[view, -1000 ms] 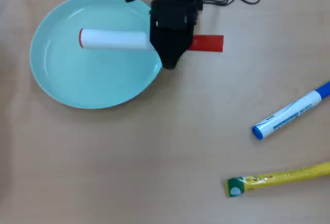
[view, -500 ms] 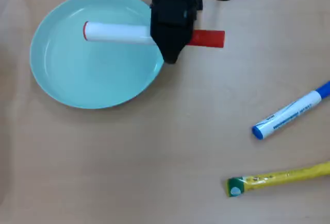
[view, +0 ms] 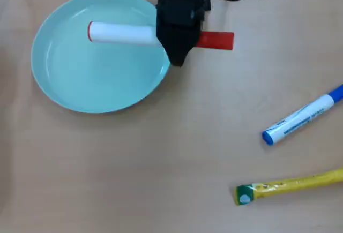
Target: Pick up the red pen.
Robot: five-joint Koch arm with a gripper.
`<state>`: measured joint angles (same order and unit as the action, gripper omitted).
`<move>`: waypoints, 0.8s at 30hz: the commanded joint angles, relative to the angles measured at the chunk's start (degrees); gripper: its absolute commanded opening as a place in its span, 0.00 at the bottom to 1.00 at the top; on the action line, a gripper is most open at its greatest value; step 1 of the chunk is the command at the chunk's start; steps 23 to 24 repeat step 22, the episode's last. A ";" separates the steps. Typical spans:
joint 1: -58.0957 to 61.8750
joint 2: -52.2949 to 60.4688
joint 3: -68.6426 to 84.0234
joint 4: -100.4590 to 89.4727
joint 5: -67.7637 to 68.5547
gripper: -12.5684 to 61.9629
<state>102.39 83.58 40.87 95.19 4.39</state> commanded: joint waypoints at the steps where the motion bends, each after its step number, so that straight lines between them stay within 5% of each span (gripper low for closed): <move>1: 0.00 3.25 -1.23 -2.64 0.00 0.08; 24: -0.53 1.49 -1.14 -5.45 -0.09 0.08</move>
